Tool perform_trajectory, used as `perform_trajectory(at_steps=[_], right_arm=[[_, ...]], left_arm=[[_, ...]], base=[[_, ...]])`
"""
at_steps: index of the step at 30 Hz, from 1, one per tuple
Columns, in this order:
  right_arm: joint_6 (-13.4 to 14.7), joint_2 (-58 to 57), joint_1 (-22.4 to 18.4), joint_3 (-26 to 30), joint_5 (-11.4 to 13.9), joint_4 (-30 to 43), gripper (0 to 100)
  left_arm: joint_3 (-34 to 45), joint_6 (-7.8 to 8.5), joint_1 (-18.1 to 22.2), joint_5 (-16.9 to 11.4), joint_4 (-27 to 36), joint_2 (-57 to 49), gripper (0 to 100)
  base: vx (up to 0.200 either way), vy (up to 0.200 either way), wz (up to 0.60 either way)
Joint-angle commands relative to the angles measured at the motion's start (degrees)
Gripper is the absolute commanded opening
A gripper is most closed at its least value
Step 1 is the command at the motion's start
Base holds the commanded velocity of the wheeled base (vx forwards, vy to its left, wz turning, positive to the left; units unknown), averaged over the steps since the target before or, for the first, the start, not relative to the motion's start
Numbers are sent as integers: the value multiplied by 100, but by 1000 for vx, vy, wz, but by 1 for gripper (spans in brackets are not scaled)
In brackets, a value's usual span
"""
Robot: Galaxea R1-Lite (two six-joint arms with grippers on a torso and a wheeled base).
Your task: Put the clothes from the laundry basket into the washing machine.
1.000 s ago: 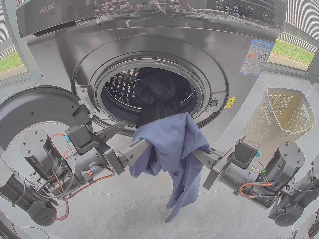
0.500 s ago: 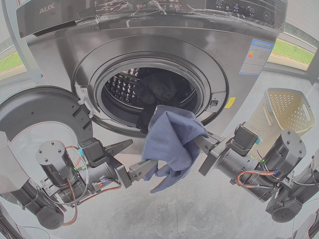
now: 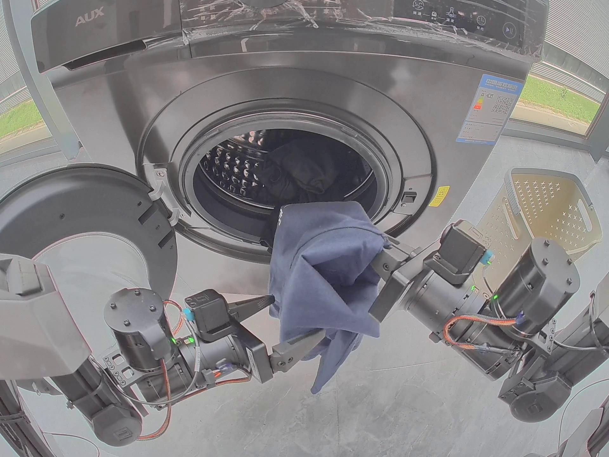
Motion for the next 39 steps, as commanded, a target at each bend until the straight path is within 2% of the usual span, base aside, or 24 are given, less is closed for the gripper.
perform_trajectory(at_steps=[1,5,19,24,30,31,39], right_arm=[[2,29,-24,-76,-41,3,0],[19,90,-6,-85,-49,-6,0],[46,90,29,-49,-49,-6,0],[46,90,38,-58,-49,-6,0],[46,99,38,-32,-41,-6,0],[46,99,38,-41,-41,-6,0],[54,126,29,-5,-41,-6,0]], left_arm=[[0,102,-81,-5,-3,282,100],[-53,172,-125,-5,-3,501,100],[-351,181,-46,-5,-12,1029,100],[-378,401,16,12,-3,1178,100],[-422,409,139,56,-12,1205,100],[-422,409,139,56,-12,1196,0],[-580,409,148,100,-12,1073,0]], base=[[0,0,0],[0,0,0],[0,0,0],[0,0,0],[0,0,0],[0,0,0],[0,0,0]])
